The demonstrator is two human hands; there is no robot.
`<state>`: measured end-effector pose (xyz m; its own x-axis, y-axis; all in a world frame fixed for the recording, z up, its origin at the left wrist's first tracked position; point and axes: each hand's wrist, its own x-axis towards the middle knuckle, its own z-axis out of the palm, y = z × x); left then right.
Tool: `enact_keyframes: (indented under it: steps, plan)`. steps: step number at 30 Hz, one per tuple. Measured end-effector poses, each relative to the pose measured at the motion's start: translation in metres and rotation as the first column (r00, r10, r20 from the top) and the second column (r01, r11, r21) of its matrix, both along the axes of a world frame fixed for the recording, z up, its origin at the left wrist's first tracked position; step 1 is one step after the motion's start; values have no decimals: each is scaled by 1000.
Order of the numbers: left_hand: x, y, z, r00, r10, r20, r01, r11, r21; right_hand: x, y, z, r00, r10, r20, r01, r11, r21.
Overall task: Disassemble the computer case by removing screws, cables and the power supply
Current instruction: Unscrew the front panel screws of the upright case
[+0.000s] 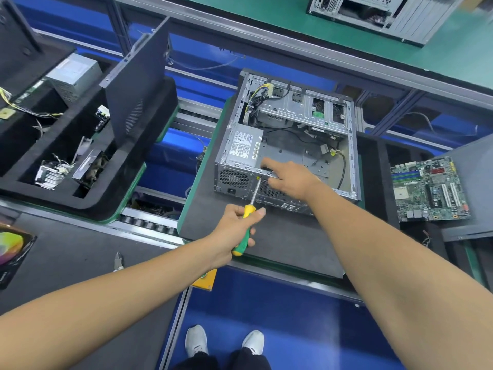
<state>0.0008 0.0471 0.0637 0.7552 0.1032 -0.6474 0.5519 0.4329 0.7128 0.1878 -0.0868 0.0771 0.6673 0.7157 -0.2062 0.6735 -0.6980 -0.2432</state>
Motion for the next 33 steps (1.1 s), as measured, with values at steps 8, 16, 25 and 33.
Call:
enact_keyframes:
  steps: [8,16,25,33]
  plan:
    - [-5,-6,-6,988,126,90,-130,991,42,0,0,0,1000,3,-5,-3,1000,-5]
    - [-7,-11,3,1000,25,14,-25,999,23,-1,-1,0,1000,0,4,0,1000,9]
    - [-3,-4,-2,996,91,-2,-91,994,62,-1,0,2,1000,-4,10,4,1000,0]
    - [-5,2,-2,996,63,65,-63,998,-4,-3,0,2,1000,4,1,-4,1000,8]
